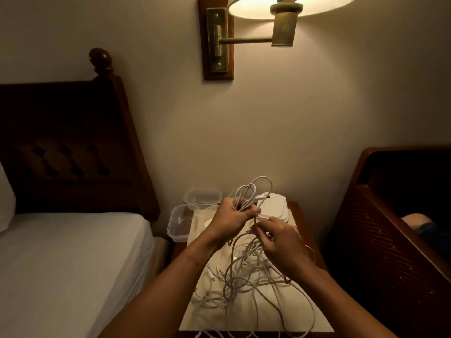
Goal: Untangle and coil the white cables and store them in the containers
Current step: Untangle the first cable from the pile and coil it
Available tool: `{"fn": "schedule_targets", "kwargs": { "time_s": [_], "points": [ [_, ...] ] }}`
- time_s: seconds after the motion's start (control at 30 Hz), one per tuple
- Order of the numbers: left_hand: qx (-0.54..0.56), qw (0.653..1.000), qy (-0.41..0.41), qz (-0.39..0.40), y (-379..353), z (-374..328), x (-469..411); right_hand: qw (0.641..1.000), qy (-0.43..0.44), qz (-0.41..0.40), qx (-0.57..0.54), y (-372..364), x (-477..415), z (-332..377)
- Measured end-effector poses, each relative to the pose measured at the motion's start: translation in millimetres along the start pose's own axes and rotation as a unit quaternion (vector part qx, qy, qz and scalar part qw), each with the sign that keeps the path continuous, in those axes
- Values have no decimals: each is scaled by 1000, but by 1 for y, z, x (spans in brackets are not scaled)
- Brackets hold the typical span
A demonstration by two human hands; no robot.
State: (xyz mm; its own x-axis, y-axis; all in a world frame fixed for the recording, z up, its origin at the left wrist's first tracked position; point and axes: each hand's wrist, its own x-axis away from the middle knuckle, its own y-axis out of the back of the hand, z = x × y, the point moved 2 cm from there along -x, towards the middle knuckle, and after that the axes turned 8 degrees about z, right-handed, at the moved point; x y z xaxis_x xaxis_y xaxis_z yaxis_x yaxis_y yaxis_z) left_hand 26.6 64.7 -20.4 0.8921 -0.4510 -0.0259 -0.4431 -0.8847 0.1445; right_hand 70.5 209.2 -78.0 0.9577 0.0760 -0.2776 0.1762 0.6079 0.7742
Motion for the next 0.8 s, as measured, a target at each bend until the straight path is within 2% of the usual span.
{"fn": "schedule_targets", "kwargs": {
  "time_s": [0.13,0.2,0.33,0.37,0.4,0.47,0.53,0.57,0.63,0.7,0.8],
  "points": [
    [112,990,-25,-83,6,0,1,999,-37,25,-22,-5,7,-13],
    [184,977,-53,-97,16,-3,0,998,-49,37,-22,-7,13,-19],
    [367,921,-74,-111,40,-8,-3,998,-45,23,-26,-3,13,-19],
    [375,916,-79,-116,44,-8,-1,999,-43,17,-22,-2,11,-18],
    [339,928,-86,-124,49,-5,2,999,-43,11,-15,-1,10,-17],
    [127,978,-93,-136,55,2,8,999,-46,1,-14,2,8,-17],
    [-96,988,-62,-102,57,10,12,998,-55,0,-17,4,7,-16],
    [-161,984,-38,-73,56,16,11,998,-55,1,-12,5,6,-15],
    [-237,971,-3,-31,52,23,10,999,-38,2,10,7,2,-9],
    [-290,957,8,-21,46,27,8,999,-15,8,31,8,-3,0],
    [-288,957,-3,-12,39,28,6,999,6,24,40,8,-8,7]
  ]
}}
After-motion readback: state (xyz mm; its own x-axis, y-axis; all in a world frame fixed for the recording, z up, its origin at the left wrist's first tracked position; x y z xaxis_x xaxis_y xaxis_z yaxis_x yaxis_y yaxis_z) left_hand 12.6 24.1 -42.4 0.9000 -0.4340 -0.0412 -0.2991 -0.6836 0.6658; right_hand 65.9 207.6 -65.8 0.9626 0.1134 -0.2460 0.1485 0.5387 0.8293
